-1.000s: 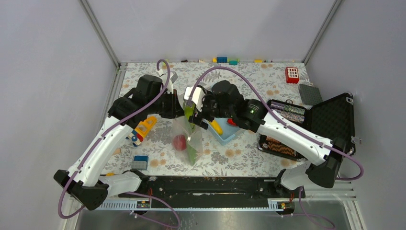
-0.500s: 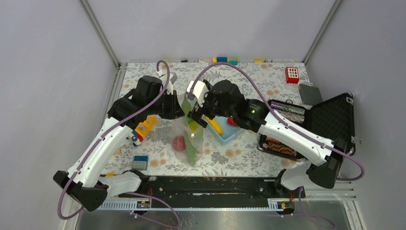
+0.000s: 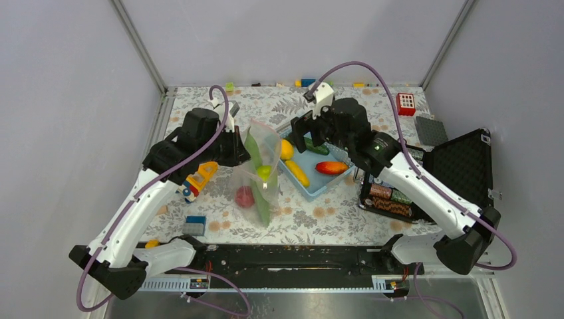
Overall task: Place the food in the zip-top bag and seal the zipper
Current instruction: Pick up the fake fruit from the bin.
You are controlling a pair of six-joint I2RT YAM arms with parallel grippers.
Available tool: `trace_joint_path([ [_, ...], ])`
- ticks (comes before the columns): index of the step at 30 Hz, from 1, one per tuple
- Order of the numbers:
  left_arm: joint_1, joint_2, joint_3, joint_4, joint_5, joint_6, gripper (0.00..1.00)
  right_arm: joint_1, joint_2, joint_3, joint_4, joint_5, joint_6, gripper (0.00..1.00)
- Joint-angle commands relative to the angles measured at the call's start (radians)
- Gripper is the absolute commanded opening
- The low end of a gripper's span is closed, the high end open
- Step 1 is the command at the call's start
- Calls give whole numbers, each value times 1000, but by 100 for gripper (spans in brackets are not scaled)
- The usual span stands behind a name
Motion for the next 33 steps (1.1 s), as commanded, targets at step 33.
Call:
trace_joint_path([
  [33,16,-19,-12,68,-45,-8,0,-221,733,175,209,-126,619,91],
])
